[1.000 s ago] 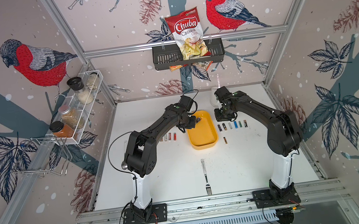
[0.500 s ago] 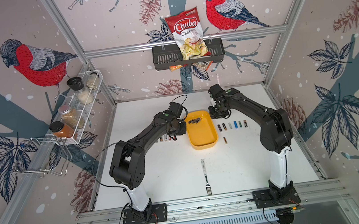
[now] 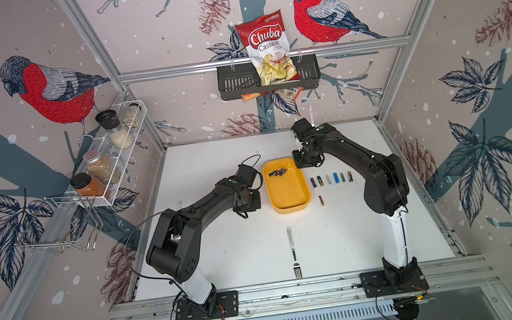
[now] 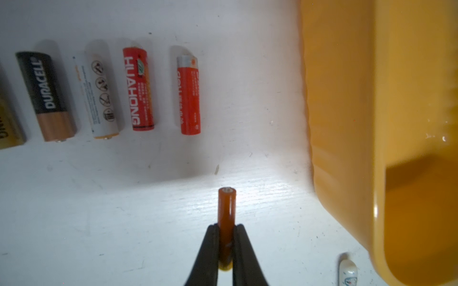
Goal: Take the batteries out of the storage box
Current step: Place the battery at the center of the board.
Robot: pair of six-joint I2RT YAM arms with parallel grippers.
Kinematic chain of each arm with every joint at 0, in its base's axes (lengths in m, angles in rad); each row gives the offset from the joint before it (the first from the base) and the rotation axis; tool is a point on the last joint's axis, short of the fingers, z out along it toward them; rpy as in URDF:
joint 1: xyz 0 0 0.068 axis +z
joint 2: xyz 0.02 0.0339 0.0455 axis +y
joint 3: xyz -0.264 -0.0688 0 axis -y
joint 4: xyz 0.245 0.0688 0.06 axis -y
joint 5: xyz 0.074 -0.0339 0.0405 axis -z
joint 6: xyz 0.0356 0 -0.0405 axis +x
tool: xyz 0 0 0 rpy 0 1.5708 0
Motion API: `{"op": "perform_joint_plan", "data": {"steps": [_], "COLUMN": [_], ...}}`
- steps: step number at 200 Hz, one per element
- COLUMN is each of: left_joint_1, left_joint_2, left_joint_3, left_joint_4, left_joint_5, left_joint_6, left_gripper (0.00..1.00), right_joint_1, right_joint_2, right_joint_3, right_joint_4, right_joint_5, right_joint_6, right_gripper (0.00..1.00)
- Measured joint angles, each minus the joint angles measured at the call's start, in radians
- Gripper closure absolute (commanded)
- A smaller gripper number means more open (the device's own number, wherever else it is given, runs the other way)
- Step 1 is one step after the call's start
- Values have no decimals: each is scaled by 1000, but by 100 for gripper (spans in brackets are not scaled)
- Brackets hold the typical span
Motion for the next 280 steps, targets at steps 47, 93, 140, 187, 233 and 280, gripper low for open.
{"op": "perform_joint_plan", "data": {"steps": [47,93,140,187,233,280], "left_joint_1": [4,16,18,18,18,18], "left_joint_2": [13,34,48,56,56,55], "left_joint_3": [-42,-57,-63,-63,-86,-89], "left_joint_4": [41,66,82,87,118,126], "left_joint_5": [-4,-7,-3,1,6,8], "left_joint_6": [-32,-41,-41,-41,-40,-40], "left_gripper": [86,85,85,84,82,81], "right_joint_1": [0,0,0,0,-2,-2], "right_joint_2": [2,1,-2,-7,-11,-11], "right_joint_3": [3,-3,-14,-26,-37,-39], "right_joint_4": [-9,-18,-19,-18,-18,-18], "right_joint_5": [0,0,1,1,1,1], "right_joint_6": [-1,-1,-1,-1,-2,-2], "right_gripper": [66,66,66,66,65,65]}}
